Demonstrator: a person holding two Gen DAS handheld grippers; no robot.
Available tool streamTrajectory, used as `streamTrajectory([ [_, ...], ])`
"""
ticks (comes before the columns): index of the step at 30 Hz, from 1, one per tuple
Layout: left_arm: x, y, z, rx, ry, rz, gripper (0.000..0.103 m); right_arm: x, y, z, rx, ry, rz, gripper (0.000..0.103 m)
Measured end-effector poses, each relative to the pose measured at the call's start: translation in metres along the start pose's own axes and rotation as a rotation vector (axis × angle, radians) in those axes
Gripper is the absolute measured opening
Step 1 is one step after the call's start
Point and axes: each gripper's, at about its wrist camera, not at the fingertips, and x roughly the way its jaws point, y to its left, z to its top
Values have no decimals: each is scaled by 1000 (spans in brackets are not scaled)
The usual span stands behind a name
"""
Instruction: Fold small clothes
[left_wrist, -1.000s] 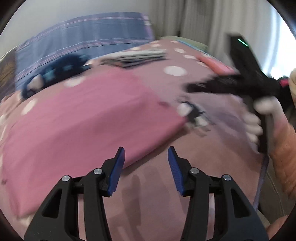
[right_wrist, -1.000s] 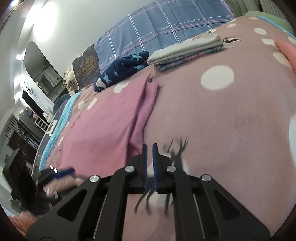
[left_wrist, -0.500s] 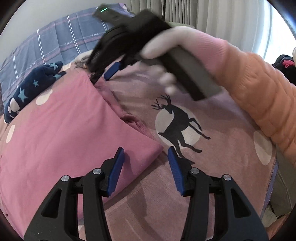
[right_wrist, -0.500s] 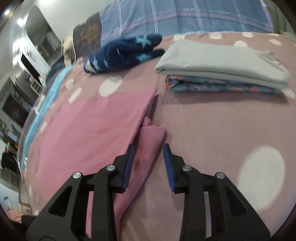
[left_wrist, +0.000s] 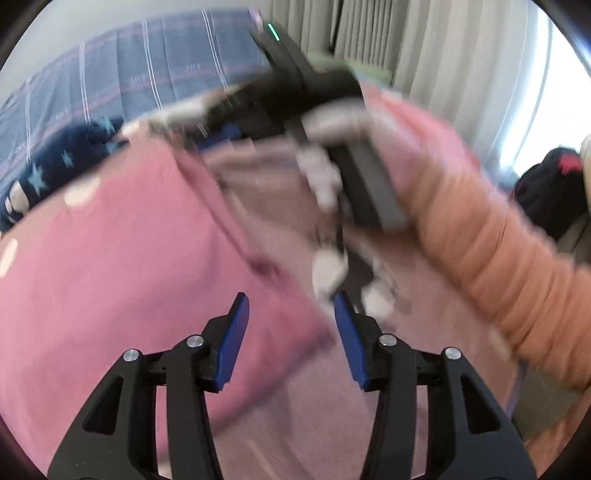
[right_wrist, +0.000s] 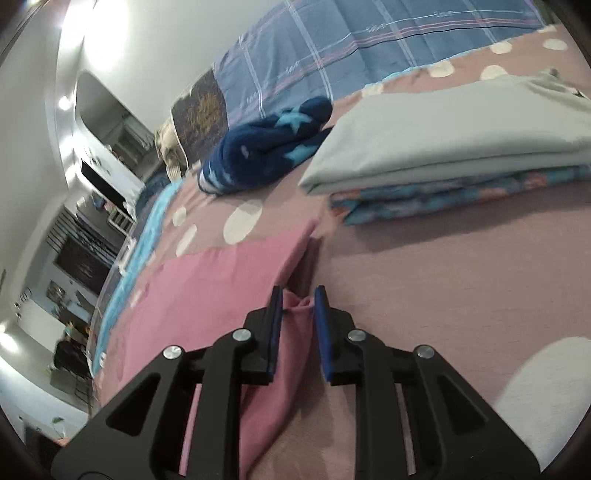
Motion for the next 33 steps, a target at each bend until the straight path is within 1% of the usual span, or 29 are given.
streamTrajectory([
  [1,-4,4,10,8,-25,10,50,-2,-4,2,20,-5,18,16],
  [2,-5,9,26,38,-53,48,50,-2,-6,3,31,-6,21,15],
  [3,-2,12,37,59,-64,84,50,-2,-7,4,35,-8,12,15],
  [5,13,19,58,76,-63,126,46,0,-7,4,28,-9,-18,16],
  [8,53,33,88,45,-3,144,41,-1,-7,4,32,-22,-42,16],
  [10,78,40,98,42,39,167,40,-7,-11,5,47,-51,-58,16],
  [12,104,49,104,32,90,221,40,-14,-16,6,60,-77,-66,16],
  [13,115,55,104,26,108,268,40,-20,-19,8,67,-93,-74,16],
  [14,123,60,105,13,119,288,40,-22,-21,9,67,-101,-79,17],
  [15,127,66,104,-6,124,284,38,-23,-22,10,65,-103,-80,17],
  [16,128,69,102,-28,121,271,20,-23,-23,10,65,-101,-78,19],
  [17,127,76,100,-58,114,248,11,-22,-24,10,65,-95,-74,19],
  [19,117,89,96,-124,82,179,9,-15,-22,9,53,-67,-60,19],
  [22,95,114,80,-248,-10,36,8,-7,-14,6,13,-31,-54,20],
  [25,87,129,58,-367,-49,-55,7,-2,-10,4,1,-8,-21,22],
  [28,86,136,46,-425,-78,-101,7,5,-6,3,7,16,13,23],
  [30,86,137,44,-434,-92,-115,7,9,-3,1,2,29,23,25],
  [33,87,135,46,-421,-93,-120,7,16,5,-1,-19,47,42,31],
])
